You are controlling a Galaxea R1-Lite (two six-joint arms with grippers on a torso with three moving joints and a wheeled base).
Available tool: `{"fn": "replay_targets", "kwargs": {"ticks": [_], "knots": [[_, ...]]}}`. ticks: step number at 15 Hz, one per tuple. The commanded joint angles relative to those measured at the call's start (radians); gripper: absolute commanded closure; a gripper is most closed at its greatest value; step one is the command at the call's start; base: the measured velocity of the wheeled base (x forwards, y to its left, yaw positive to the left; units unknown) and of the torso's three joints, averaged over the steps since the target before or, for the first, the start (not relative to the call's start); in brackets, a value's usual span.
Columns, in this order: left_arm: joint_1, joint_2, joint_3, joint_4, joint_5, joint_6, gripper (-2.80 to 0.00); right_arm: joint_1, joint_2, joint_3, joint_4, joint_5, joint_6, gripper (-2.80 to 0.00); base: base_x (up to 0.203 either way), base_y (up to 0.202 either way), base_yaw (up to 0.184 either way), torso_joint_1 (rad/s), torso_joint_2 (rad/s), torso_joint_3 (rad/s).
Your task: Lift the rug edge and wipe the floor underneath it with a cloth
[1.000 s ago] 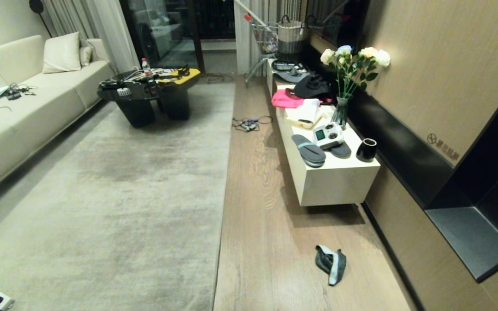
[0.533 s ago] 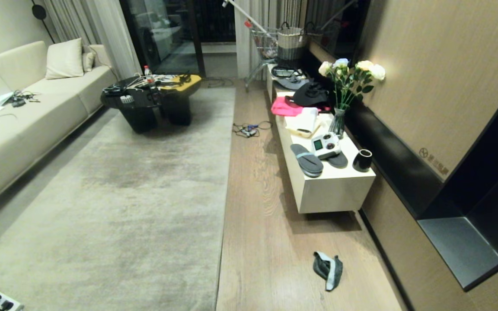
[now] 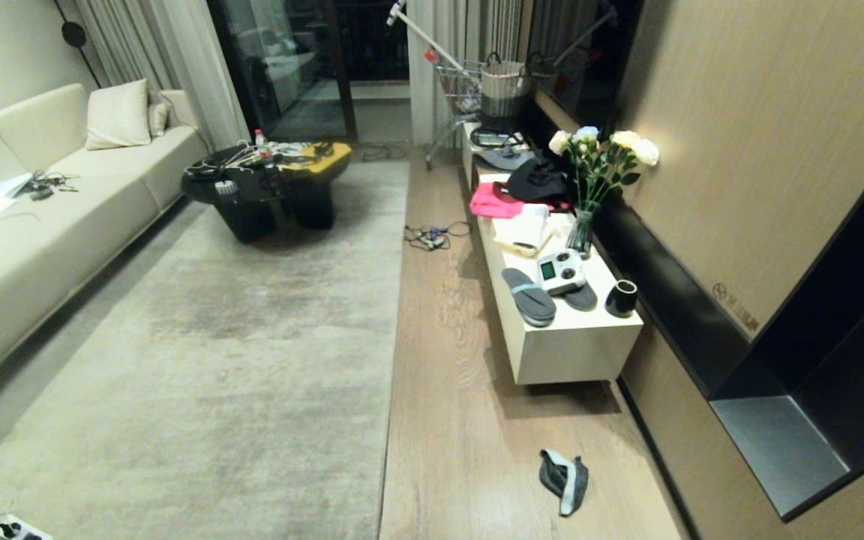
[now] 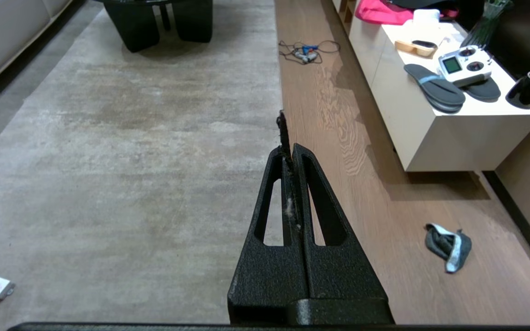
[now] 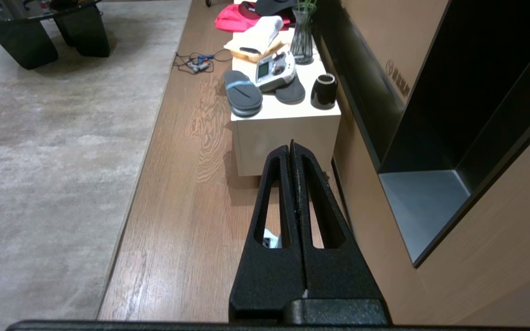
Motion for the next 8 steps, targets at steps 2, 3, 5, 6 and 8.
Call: {"fn": "replay_targets", "kwargs": {"ticks": [2, 3, 5, 6, 8], "knots": [[0.000, 0.001, 0.000, 0.000, 0.000, -0.001, 0.00, 0.000, 0.001, 0.000, 0.001, 0.000, -0.001, 0.00, 0.000, 0.000, 0.000, 0.220, -0.53, -0.324], [0.000, 0.001, 0.000, 0.000, 0.000, -0.001, 0.00, 0.000, 0.001, 0.000, 0.001, 0.000, -0.001, 0.00, 0.000, 0.000, 0.000, 0.171, -0.42, -0.246], [0.000, 0.001, 0.000, 0.000, 0.000, -0.001, 0.00, 0.000, 0.001, 0.000, 0.001, -0.001, -0.001, 0.00, 0.000, 0.000, 0.000, 0.158, -0.37, -0.218], [0.000, 0.001, 0.000, 0.000, 0.000, -0.001, 0.00, 0.000, 0.001, 0.000, 0.001, -0.001, -0.001, 0.00, 0.000, 0.000, 0.000, 0.150, -0.36, -0.215], [0.000, 0.001, 0.000, 0.000, 0.000, -0.001, 0.00, 0.000, 0.001, 0.000, 0.001, -0.003, -0.001, 0.00, 0.000, 0.000, 0.000, 0.156, -0.35, -0.205]]}}
